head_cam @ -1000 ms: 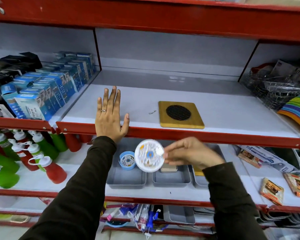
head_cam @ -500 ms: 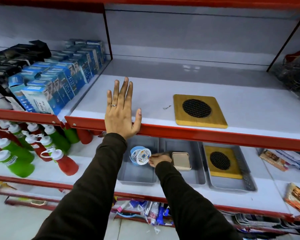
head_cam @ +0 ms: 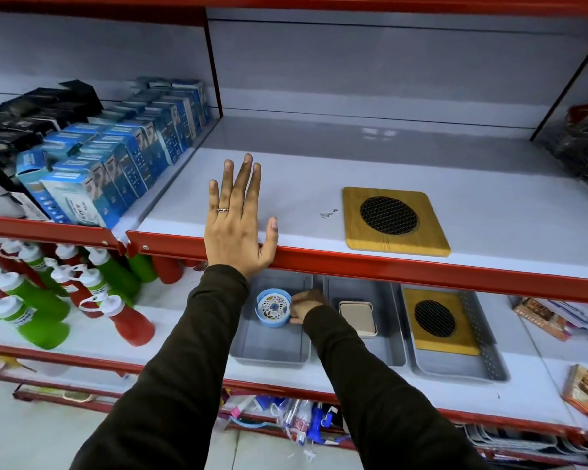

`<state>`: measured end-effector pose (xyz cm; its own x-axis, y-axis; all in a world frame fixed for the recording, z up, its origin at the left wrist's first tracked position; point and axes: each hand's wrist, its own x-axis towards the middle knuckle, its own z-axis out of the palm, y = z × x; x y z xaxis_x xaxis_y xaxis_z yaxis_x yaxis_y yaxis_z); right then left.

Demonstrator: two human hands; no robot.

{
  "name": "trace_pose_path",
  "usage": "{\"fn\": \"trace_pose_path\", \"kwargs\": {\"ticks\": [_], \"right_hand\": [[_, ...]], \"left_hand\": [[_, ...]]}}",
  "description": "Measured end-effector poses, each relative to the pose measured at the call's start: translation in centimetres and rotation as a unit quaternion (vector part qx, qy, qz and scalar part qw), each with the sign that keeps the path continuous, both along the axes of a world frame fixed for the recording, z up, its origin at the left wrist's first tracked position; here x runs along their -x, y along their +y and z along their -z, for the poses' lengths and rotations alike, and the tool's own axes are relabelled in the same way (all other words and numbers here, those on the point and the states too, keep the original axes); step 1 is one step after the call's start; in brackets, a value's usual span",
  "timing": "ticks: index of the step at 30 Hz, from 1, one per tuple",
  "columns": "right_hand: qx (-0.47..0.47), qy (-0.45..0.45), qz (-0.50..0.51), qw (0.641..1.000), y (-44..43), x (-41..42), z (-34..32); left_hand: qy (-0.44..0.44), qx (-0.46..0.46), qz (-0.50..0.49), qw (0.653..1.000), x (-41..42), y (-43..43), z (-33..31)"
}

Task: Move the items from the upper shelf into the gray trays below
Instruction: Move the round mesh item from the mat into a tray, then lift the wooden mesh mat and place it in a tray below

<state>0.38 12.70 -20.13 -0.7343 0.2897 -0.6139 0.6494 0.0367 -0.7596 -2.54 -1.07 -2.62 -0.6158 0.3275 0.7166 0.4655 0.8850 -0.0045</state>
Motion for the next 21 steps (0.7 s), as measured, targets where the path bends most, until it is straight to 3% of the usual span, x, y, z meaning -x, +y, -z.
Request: {"fn": "trace_pose_path", "kwargs": {"ticks": [3, 7, 11, 16, 21], "right_hand": [[0.0, 0.041, -0.021, 0.999, -0.1, -2.1, -3.5], [-0.074, 0.093, -0.176, 0.977, 0.6, -5.9, -9.8], [-0.09, 0.15, -0.234, 0.956, 2.2, -10.3, -18.3], [-0.091, 0.222, -0.144, 0.96, 6.1, -13.3, -24.7], [-0.208, 0.227, 0.044, 0.951, 13.1, -13.0, -25.6]], "left_hand": [[-0.006, -0.001, -0.003, 1.0, 0.0, 0.0, 0.0], [-0.015, 0.004, -0.005, 1.0, -0.2, 0.0, 0.1], [-0.03, 0.012, -0.008, 0.999, -0.5, -0.1, 0.0], [-0.051, 0.009, 0.0, 0.999, -0.6, -0.3, -0.2], [-0.085, 0.004, 0.032, 0.996, -0.9, -0.5, -0.4]]}}
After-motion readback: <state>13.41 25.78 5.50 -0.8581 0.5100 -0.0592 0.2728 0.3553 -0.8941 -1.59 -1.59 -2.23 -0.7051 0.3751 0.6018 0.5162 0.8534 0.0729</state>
